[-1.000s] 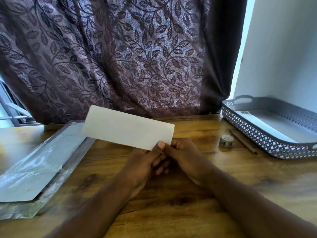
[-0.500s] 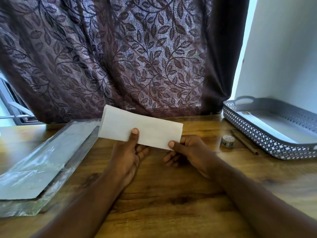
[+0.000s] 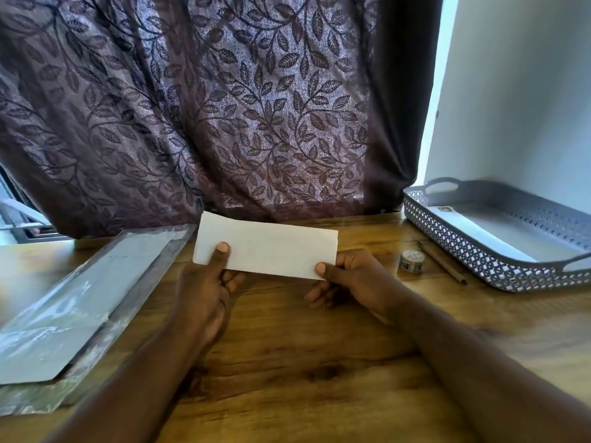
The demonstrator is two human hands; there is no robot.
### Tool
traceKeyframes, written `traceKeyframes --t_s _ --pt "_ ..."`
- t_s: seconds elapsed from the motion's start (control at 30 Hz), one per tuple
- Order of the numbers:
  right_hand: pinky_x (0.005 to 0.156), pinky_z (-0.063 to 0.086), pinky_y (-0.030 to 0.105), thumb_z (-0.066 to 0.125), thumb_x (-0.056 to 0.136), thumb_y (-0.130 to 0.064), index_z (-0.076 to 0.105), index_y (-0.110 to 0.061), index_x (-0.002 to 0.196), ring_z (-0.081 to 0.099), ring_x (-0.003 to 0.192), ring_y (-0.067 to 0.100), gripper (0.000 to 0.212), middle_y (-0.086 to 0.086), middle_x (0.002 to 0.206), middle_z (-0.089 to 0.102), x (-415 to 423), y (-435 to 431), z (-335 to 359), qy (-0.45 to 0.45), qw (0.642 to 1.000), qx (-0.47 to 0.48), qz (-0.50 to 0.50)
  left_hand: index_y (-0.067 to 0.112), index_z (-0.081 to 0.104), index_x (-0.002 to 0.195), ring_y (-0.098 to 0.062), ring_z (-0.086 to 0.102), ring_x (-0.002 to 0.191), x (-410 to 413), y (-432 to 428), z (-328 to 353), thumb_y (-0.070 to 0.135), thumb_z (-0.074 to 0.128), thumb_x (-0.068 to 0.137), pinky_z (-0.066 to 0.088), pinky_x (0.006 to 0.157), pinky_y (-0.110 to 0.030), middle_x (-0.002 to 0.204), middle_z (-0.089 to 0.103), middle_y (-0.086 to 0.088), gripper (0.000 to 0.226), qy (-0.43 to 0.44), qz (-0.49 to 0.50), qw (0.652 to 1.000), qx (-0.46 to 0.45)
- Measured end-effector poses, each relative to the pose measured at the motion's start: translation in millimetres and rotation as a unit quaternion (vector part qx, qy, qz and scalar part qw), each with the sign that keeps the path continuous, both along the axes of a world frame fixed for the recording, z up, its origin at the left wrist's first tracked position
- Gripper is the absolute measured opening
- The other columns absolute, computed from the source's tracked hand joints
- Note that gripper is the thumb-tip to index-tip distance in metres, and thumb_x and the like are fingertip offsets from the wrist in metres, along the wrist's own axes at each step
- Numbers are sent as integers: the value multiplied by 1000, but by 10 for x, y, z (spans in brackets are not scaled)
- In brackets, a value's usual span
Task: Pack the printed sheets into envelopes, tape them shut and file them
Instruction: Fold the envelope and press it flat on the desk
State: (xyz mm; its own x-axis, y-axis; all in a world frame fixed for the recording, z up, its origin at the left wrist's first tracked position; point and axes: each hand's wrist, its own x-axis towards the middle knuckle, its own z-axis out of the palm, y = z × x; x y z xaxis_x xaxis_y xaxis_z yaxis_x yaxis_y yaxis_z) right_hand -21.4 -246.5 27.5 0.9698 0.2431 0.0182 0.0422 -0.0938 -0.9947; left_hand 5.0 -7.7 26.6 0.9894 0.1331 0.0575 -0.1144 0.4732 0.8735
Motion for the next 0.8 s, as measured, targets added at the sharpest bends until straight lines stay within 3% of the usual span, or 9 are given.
traceKeyframes --t_s 0.1,0.23,0.3,0.47,0.57,0.7,0.8 --pt "67 61 32 54 103 -18 65 -3 113 76 77 31 22 23 91 77 19 -45 -12 5 1000 4 -4 6 62 111 -21 75 91 14 39 -23 2 61 94 62 67 -31 111 71 -15 17 4 2 998 55" --pt "55 54 29 51 105 -23 64 -7 116 76 77 30 24 21 92 77 15 -78 4 12 1000 -9 -18 8 63 117 -28 72 105 33 77 -32 9 59 98 57 93 -53 117 72 -16 19 -13 -3 996 89" --pt "49 49 27 48 106 -24 63 -7 117 76 76 30 25 19 93 78 16 -100 6 14 1000 -7 -25 12 64 117 -28 72 107 40 99 -33 12 56 100 54 97 -54 115 73 -13 18 -22 -6 994 109" --pt "47 48 26 46 107 -21 63 -5 117 76 76 30 26 19 95 78 32 -138 4 23 999 0 -31 22 63 112 -26 75 96 49 114 -58 24 50 103 64 75 -37 110 75 -10 16 -43 -4 988 149" --pt "48 49 26 46 107 -21 62 -7 121 76 78 29 25 18 97 78 42 -155 6 24 999 2 -32 24 63 109 -28 76 91 61 118 -50 31 47 104 64 70 -38 105 75 -10 18 -33 4 987 157" --pt "50 51 27 44 108 -20 57 -13 130 76 85 34 27 15 102 78 60 -178 -8 15 999 5 -48 21 63 108 -29 76 77 30 126 -47 33 45 105 62 60 -32 87 78 -11 22 -65 -3 967 247" --pt "49 52 28 40 109 -22 56 -14 132 76 87 38 29 13 105 78 68 -220 -10 12 997 17 -71 18 66 107 -31 76 77 42 150 -68 30 49 104 61 64 -35 84 78 -9 21 -69 16 952 298"
